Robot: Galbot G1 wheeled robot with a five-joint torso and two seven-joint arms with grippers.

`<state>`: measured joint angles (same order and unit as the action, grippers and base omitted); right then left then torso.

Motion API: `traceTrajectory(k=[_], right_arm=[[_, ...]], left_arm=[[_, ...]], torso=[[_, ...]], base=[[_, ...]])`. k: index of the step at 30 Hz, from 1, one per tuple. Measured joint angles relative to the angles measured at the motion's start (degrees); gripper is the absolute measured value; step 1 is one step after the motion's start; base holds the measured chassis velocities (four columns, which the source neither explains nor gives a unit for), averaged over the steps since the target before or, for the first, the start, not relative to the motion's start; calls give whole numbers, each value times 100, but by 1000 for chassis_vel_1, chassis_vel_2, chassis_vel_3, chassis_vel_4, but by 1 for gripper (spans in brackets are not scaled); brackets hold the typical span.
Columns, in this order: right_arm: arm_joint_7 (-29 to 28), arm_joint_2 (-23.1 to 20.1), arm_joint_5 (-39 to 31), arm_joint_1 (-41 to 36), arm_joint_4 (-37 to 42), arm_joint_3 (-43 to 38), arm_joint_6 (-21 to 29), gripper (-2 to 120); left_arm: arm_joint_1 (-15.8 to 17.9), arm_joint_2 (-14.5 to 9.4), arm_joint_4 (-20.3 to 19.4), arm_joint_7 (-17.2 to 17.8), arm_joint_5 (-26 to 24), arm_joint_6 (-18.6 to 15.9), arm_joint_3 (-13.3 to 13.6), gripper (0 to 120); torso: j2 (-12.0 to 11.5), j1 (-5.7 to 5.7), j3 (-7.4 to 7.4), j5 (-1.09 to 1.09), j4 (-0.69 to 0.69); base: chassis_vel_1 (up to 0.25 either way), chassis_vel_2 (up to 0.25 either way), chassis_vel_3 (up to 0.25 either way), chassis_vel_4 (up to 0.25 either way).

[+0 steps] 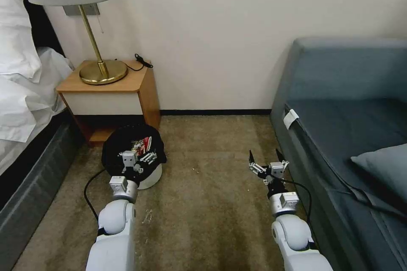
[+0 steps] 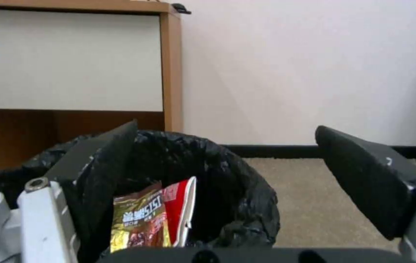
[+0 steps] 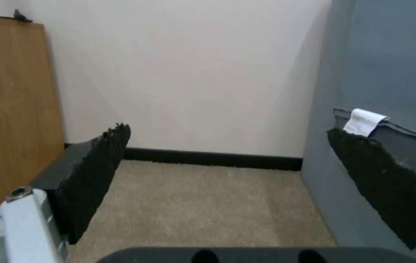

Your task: Pick up the trash bin, then pick up the garbage on the floor and place it into the trash bin.

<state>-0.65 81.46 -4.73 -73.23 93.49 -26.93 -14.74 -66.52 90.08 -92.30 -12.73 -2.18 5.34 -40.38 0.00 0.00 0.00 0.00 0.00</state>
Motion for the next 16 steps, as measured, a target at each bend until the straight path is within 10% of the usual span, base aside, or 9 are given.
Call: traceTrajectory(k=[16], right_arm=[[56, -4, 157, -40, 15, -72, -31, 100]], left_arm=[[-25, -11, -33, 23, -17, -33, -36, 99]], torso=[[0, 0, 0, 0, 0]], base=[[0, 0, 0, 0]])
